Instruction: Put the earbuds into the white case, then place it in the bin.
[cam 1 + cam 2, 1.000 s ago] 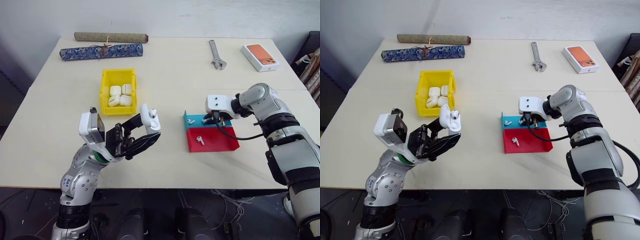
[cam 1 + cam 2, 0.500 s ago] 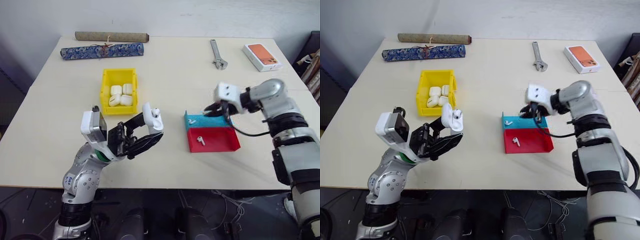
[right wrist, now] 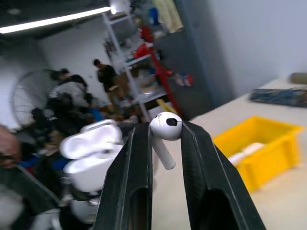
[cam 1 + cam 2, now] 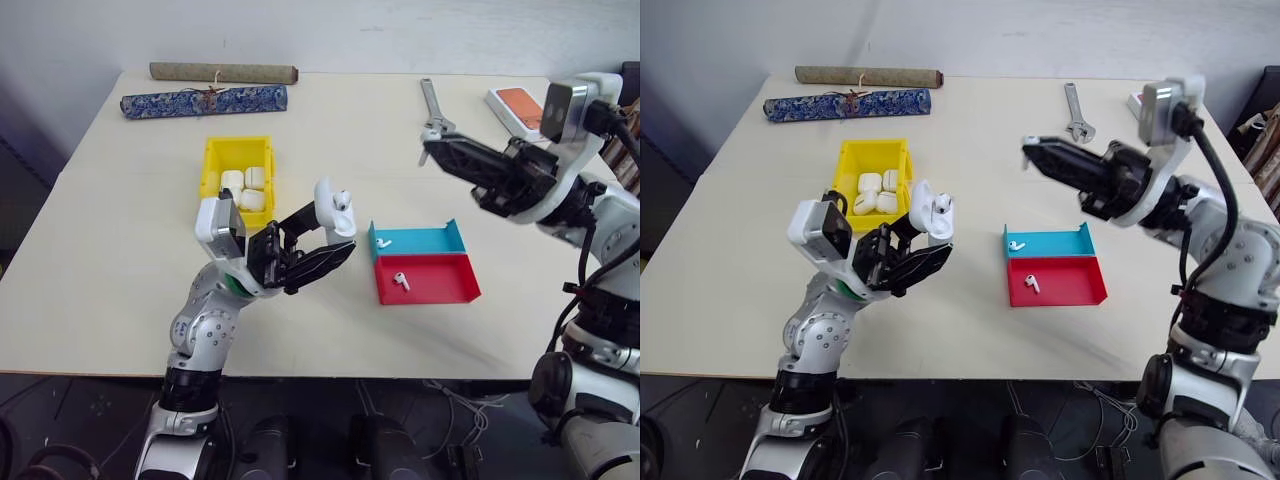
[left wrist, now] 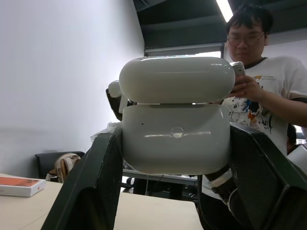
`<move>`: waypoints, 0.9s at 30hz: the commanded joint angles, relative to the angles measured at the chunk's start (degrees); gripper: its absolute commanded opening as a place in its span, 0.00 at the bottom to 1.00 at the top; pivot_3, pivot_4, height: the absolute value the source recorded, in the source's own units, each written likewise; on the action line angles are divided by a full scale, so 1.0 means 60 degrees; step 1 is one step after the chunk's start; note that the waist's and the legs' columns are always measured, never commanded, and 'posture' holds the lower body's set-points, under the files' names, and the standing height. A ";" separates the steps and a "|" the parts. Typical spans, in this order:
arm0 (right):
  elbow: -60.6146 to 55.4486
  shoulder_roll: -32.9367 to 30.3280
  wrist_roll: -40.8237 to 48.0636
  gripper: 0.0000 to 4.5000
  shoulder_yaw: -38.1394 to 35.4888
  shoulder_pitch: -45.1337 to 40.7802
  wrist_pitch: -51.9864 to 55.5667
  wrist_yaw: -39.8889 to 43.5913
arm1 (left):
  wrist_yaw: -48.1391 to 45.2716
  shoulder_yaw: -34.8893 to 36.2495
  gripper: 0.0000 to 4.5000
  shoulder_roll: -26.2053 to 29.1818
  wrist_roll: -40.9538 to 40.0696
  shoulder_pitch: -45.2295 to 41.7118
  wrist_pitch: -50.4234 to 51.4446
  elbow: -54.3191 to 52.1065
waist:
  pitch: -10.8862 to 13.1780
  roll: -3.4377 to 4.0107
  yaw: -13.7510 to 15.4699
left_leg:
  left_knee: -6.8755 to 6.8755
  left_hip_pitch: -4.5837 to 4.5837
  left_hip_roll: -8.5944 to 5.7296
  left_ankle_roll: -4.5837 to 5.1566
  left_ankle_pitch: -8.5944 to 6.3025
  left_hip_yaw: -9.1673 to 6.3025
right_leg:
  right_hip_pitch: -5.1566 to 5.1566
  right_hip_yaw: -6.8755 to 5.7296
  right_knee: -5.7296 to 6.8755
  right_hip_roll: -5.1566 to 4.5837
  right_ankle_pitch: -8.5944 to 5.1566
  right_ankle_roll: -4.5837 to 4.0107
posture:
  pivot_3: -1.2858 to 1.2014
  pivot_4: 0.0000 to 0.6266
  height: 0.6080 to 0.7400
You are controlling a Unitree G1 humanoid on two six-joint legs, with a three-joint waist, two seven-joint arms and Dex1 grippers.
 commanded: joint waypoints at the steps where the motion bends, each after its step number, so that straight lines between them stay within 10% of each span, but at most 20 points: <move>1: -0.1042 0.0519 0.1476 0.10 0.0043 0.0412 -0.0107 -0.1378 | -0.0218 -0.0017 0.62 -0.0099 0.0198 -0.0389 -0.0251 0.0235 | 0.0000 0.0000 0.0004 | -0.0001 -0.0001 0.0000 0.0002 0.0001 -0.0001 | -0.0002 0.0000 0.0001 0.0001 0.0000 0.0000 | 0.52 0.24 1.00; 27: -0.1584 -0.0186 0.2887 0.10 0.1688 0.1293 -0.1608 -0.2017 | -0.0096 -0.0031 0.62 -0.0470 0.0540 -0.0251 -0.0741 0.0333 | 0.0000 -0.0001 0.0012 | -0.0002 -0.0010 -0.0007 0.0021 -0.0005 0.0003 | -0.0004 0.0005 -0.0008 0.0000 0.0004 0.0008 | 0.52 0.24 1.00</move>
